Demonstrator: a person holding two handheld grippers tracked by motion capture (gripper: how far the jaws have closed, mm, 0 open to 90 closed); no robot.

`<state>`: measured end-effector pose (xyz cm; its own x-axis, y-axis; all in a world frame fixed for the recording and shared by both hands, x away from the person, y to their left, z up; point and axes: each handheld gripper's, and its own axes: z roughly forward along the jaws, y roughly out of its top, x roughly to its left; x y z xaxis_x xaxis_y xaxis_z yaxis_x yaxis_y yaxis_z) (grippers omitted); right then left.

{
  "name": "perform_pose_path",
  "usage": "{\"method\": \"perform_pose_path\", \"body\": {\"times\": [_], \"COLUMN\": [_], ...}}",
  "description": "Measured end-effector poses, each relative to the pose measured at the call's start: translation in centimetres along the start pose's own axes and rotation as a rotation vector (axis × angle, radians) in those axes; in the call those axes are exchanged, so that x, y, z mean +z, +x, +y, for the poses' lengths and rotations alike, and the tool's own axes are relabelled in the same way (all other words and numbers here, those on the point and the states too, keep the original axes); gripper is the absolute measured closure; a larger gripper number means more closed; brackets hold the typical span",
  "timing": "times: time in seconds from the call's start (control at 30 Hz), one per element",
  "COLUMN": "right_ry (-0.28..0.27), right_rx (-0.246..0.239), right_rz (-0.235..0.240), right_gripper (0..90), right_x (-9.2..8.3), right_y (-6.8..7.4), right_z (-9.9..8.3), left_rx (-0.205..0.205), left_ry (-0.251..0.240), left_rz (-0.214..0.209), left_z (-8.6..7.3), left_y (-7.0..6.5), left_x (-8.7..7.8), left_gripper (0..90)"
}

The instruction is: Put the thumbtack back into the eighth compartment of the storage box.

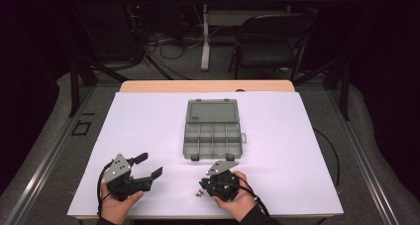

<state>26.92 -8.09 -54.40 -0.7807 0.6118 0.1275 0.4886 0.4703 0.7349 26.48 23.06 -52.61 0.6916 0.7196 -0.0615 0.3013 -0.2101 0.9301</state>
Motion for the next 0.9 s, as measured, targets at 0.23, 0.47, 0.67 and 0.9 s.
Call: {"method": "perform_pose_path", "body": {"times": [0.23, 0.47, 0.67, 0.9], "right_ry": [-0.033, -0.068, -0.099, -0.123], "right_rx": [0.010, 0.027, 0.047, 0.061], "right_rz": [-0.004, -0.022, -0.040, -0.061], "right_gripper": [83.5, 83.5, 83.5, 83.5], "right_x": [-1.4, -2.5, -3.6, -4.5], "right_y": [-0.4, -1.1, -1.9, -2.8], "right_z": [0.3, 0.5, 0.8, 1.1], "left_rx": [-0.004, -0.008, -0.009, -0.009], "left_ry": [0.001, -0.001, -0.002, -0.003], "left_rz": [0.000, 0.006, 0.007, 0.008], "left_z": [0.0, 0.0, 0.0, 0.0], "left_y": [0.1, 0.1, 0.1, 0.2], "left_x": [0.0, 0.0, 0.0, 0.0], "left_gripper": [25.1, 25.0, 25.0, 25.0]}}
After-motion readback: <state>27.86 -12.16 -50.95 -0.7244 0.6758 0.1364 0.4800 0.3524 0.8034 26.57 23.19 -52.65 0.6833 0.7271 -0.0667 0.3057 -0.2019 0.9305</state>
